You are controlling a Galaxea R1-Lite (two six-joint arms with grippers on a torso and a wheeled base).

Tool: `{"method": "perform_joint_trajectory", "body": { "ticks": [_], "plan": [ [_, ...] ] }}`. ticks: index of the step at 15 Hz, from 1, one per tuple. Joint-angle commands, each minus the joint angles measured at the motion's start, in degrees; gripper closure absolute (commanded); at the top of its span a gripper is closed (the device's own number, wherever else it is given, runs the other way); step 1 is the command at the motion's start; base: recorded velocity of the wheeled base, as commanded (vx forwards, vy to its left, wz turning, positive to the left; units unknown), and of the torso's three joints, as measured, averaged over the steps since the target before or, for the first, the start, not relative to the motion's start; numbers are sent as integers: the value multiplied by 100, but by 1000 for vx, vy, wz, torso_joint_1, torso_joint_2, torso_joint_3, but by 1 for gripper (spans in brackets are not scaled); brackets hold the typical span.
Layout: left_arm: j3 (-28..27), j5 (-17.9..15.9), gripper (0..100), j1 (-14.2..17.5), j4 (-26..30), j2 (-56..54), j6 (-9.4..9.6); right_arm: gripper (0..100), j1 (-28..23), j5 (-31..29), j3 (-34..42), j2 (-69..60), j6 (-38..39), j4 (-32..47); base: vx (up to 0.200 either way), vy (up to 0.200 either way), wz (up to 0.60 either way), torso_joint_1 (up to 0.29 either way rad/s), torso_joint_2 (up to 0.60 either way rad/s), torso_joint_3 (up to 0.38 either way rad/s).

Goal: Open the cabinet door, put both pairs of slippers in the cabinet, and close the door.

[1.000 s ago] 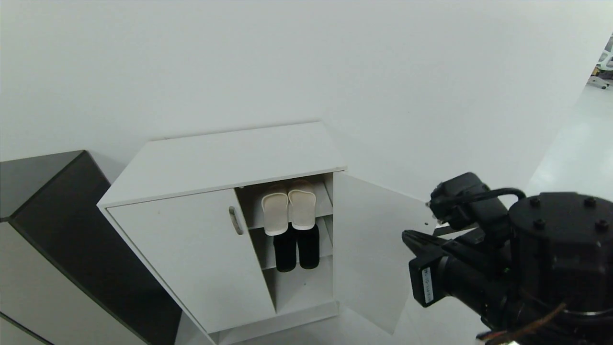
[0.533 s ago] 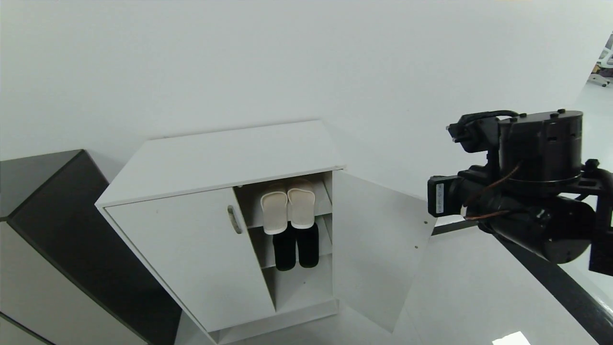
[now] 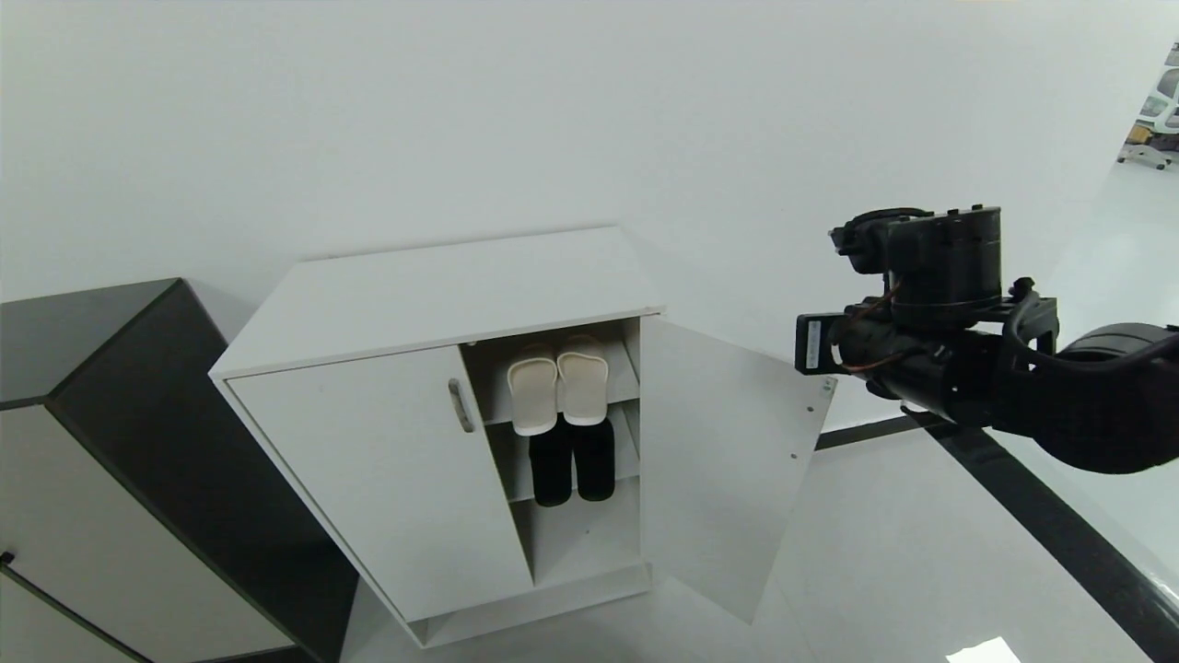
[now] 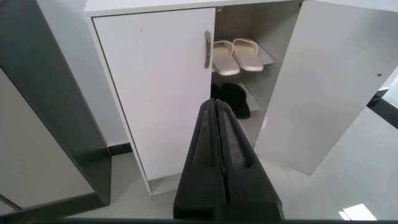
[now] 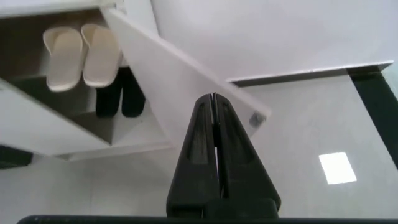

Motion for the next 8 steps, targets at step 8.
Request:
{"method": "perform_joint_trajectory", "body": {
  "ticks": [8],
  "plan": [
    [1, 4, 100, -3, 0, 7, -10, 100, -519, 65, -1323, 1620, -7, -5, 0, 0, 0, 0, 0, 0]
  ]
}}
